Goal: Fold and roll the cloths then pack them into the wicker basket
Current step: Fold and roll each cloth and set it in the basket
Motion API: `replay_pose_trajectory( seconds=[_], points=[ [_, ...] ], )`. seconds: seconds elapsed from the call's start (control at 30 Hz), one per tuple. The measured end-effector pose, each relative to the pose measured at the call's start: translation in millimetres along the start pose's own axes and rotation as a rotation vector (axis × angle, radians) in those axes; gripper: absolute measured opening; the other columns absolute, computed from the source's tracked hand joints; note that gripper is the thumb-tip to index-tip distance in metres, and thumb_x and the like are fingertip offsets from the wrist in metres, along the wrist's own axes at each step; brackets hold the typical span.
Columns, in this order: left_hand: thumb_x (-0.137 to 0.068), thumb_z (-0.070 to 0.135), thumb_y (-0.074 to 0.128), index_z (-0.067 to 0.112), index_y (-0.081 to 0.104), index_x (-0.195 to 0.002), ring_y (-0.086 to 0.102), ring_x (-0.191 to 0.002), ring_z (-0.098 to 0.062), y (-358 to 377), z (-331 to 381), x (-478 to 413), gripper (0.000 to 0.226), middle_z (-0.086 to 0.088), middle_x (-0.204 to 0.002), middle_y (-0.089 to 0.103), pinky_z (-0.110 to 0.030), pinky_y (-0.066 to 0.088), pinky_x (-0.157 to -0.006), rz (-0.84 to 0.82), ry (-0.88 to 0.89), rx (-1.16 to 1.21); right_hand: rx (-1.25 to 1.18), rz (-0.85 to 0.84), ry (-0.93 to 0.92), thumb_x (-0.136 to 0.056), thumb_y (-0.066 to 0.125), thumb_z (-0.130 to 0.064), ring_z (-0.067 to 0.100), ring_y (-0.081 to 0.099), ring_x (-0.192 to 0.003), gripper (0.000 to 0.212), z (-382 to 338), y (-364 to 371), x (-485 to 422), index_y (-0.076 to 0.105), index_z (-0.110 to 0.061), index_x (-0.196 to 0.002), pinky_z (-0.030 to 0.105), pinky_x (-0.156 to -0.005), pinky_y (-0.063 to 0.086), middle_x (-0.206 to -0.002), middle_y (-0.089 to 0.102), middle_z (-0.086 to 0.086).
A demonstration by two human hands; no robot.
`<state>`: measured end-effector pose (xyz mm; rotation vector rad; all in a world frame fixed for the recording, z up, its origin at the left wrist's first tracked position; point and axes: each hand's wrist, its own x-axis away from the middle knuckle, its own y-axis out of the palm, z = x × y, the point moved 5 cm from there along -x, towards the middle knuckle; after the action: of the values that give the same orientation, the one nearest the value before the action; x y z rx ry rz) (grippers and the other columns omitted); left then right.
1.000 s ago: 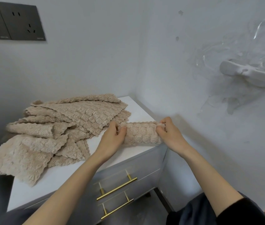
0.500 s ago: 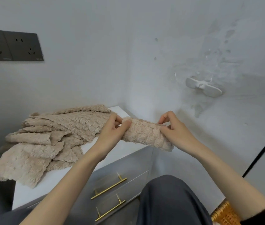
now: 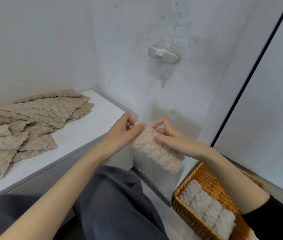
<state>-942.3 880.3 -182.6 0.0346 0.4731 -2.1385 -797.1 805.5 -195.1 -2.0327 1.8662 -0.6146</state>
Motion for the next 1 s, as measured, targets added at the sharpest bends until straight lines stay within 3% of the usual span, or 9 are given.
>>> replay_pose_trajectory(
  seconds=[0.1,0.2,0.3,0.47,0.6,0.7,0.8,0.9,1.0],
  points=[
    [-0.090,0.030,0.060,0.015,0.049,-0.085,0.045,-0.059,-0.003,36.7,-9.9,4.4,0.019,0.003,-0.072,0.051,-0.015,0.037,-0.055,-0.084,-0.039,-0.044,-0.067,0.010,0.037,-0.078,0.050,-0.047,0.021,0.047,-0.079,0.034,36.7,1.8,29.3,0.033,-0.040,-0.107,0.038,-0.069,0.041,-0.102,0.054,0.021],
    [-0.090,0.029,0.060,0.013,0.050,-0.087,0.043,-0.053,0.003,74.2,-16.7,3.5,0.019,0.003,-0.072,0.051,-0.009,0.035,-0.048,-0.155,-0.067,-0.085,-0.151,0.023,0.084,-0.080,0.053,-0.038,0.023,0.045,-0.082,0.039,72.0,0.3,58.9,0.033,-0.036,-0.114,0.040,-0.070,0.039,-0.113,0.049,0.031],
    [-0.089,0.030,0.061,0.014,0.050,-0.087,0.046,-0.053,0.004,115.9,-25.4,2.1,0.020,0.005,-0.074,0.053,-0.008,0.035,-0.047,-0.222,-0.097,-0.100,-0.203,0.097,0.121,-0.084,0.053,-0.029,0.021,0.038,-0.074,0.037,104.4,-4.5,87.0,0.034,-0.032,-0.115,0.034,-0.064,0.035,-0.096,0.047,0.027],
    [-0.096,0.034,0.052,0.020,0.056,-0.099,0.059,-0.087,-0.008,184.2,-53.8,1.3,0.015,0.006,-0.101,0.062,-0.012,0.045,-0.063,-0.381,-0.194,-0.104,-0.226,0.242,0.241,-0.091,0.051,-0.015,0.018,0.033,-0.065,0.029,177.3,-17.8,130.0,0.037,-0.029,-0.112,0.022,-0.054,0.032,-0.086,0.045,0.012],
    [-0.099,0.030,0.045,0.017,0.055,-0.113,0.061,-0.097,-0.009,221.0,-81.9,-0.4,0.022,0.003,-0.118,0.058,-0.015,0.044,-0.073,-0.477,-0.276,-0.131,-0.302,0.478,0.488,-0.095,0.051,-0.024,0.023,0.047,-0.073,0.023,263.0,-35.0,157.6,0.037,-0.029,-0.113,0.036,-0.063,0.039,-0.095,0.056,0.016],
    [-0.099,0.029,0.045,0.021,0.057,-0.111,0.057,-0.107,-0.011,241.2,-101.5,0.6,0.019,0.007,-0.115,0.057,-0.023,0.039,-0.086,-0.518,-0.312,-0.167,-0.472,0.789,0.696,-0.091,0.054,-0.025,0.017,0.049,-0.080,0.034,327.2,-42.6,170.1,0.037,-0.019,-0.119,0.033,-0.065,0.042,-0.101,0.050,0.006],
    [-0.099,0.027,0.045,0.027,0.056,-0.103,0.054,-0.099,-0.004,254.3,-117.8,0.8,0.013,0.017,-0.101,0.055,-0.017,0.037,-0.077,-0.540,-0.335,-0.189,-0.710,0.995,0.792,-0.090,0.058,-0.018,0.015,0.052,-0.086,0.039,379.9,-44.5,166.3,0.039,-0.011,-0.123,0.031,-0.068,0.049,-0.110,0.050,0.008],
    [-0.099,0.024,0.044,0.033,0.055,-0.095,0.052,-0.091,0.005,265.7,-132.9,-1.1,0.014,0.021,-0.096,0.055,-0.009,0.036,-0.065,-0.549,-0.338,-0.200,-0.965,1.120,0.861,-0.091,0.057,-0.011,0.023,0.057,-0.105,0.038,425.0,-42.5,151.4,0.040,-0.008,-0.125,0.043,-0.087,0.053,-0.121,0.051,0.012],
    [-0.098,0.022,0.045,0.037,0.058,-0.090,0.056,-0.091,0.005,270.9,-140.9,-4.5,0.021,0.020,-0.101,0.059,-0.003,0.041,-0.065,-0.531,-0.307,-0.182,-0.977,1.192,0.881,-0.090,0.057,-0.007,0.025,0.055,-0.110,0.042,449.8,-45.9,131.2,0.039,-0.009,-0.128,0.042,-0.089,0.051,-0.128,0.049,0.016]
  ],
)
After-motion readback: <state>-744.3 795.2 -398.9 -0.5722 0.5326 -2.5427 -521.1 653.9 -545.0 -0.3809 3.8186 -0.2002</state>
